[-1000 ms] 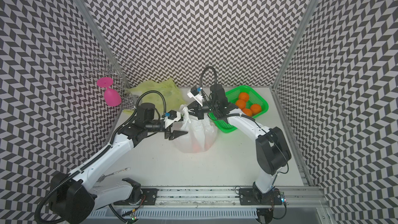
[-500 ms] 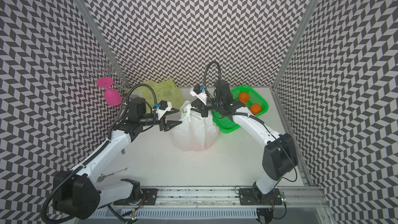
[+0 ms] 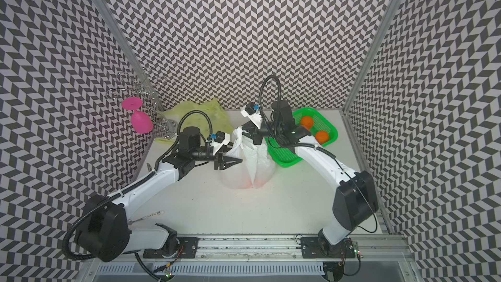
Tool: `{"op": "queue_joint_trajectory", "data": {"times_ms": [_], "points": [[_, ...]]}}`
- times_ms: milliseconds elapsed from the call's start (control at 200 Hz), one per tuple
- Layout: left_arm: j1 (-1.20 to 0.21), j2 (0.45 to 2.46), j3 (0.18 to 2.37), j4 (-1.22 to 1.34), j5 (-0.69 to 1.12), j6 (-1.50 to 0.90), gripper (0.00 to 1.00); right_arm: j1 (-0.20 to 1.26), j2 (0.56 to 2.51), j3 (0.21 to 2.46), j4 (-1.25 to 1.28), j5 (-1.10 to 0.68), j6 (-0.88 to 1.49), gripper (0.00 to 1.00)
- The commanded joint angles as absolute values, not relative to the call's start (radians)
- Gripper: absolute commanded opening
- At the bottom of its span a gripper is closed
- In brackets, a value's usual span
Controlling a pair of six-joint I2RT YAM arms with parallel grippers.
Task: Place the oranges into plastic bags & tie knots
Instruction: Tie the plastic bag at the center of the board.
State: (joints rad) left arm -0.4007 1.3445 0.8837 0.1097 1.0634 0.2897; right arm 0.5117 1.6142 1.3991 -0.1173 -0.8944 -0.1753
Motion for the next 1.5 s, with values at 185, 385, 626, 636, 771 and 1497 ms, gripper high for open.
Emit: {"op": "queue_joint_trajectory", "data": {"times_ms": [185,385,626,636,771,1497], "points": [[-0.363,1.258,0.877,0.039,1.077,0.383,0.71,0.504,1.606,1.362,0.015,-1.030,-0.119,0.00],[-0.270,1.209,0.937,-0.106,1.108,0.468,0.76,0.504,1.631,1.369,0.056,-1.105,-0.069,0.00],[-0.170,1.225,1.039,-0.222,1.188,0.536,0.76,0.505,1.636,1.373,0.068,-1.120,-0.051,0.00],[-0.167,1.228,1.043,-0.222,1.192,0.535,0.75,0.505,1.636,1.373,0.069,-1.119,-0.051,0.00],[-0.170,1.285,1.079,-0.206,1.160,0.531,0.58,0.507,1.636,1.376,0.074,-1.120,-0.040,0.00],[-0.286,1.370,1.170,-0.183,1.060,0.548,0.29,0.515,1.640,1.381,0.072,-1.117,-0.033,0.00]]}}
